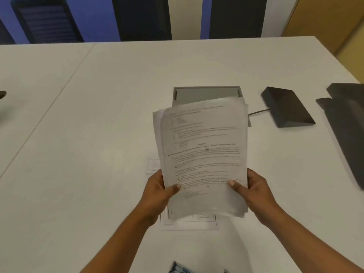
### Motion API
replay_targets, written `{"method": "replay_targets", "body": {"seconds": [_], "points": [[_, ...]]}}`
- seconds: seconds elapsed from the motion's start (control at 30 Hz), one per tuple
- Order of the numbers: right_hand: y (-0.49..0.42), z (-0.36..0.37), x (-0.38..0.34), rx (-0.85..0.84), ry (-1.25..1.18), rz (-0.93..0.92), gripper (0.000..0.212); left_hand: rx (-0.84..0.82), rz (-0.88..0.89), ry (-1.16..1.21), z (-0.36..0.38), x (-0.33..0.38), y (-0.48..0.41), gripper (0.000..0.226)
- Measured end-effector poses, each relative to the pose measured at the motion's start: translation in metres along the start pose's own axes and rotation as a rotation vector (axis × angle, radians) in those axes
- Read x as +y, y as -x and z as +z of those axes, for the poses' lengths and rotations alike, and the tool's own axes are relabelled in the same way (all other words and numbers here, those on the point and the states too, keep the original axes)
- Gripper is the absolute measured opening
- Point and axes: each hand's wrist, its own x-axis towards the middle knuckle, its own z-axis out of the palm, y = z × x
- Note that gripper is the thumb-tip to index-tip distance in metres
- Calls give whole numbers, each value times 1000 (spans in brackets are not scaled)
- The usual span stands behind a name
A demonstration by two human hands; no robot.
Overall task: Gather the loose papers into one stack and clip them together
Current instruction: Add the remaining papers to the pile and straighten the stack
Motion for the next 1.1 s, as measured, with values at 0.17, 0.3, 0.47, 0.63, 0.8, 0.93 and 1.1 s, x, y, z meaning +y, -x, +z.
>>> {"method": "replay_targets", "body": {"seconds": [0.17, 0.3, 0.47, 0.63, 0.8, 0.93, 1.1], "points": [[-11, 5, 1, 38, 98, -60, 30, 51, 46, -199, 12, -15, -17, 46], [-13, 8, 9, 29, 119, -60, 33, 98, 70, -205, 18, -25, -18, 48], [-8, 8, 27, -44, 101, -56, 54, 101, 92, -163, 19, -33, -21, 46], [-6, 4, 49, -48, 178, -17, 49, 30, 73, -285, 16, -51, -19, 31], [-7, -6, 55, 0, 273, -25, 42, 87, 261, -316, 8, -37, -10, 57], [-10, -12, 57, 20, 362, 20, 41, 3, 236, -343, 5, -22, -14, 47], [-12, -5, 41, -89, 266, -4, 40, 59, 42, -432, 14, -28, -21, 33]]}}
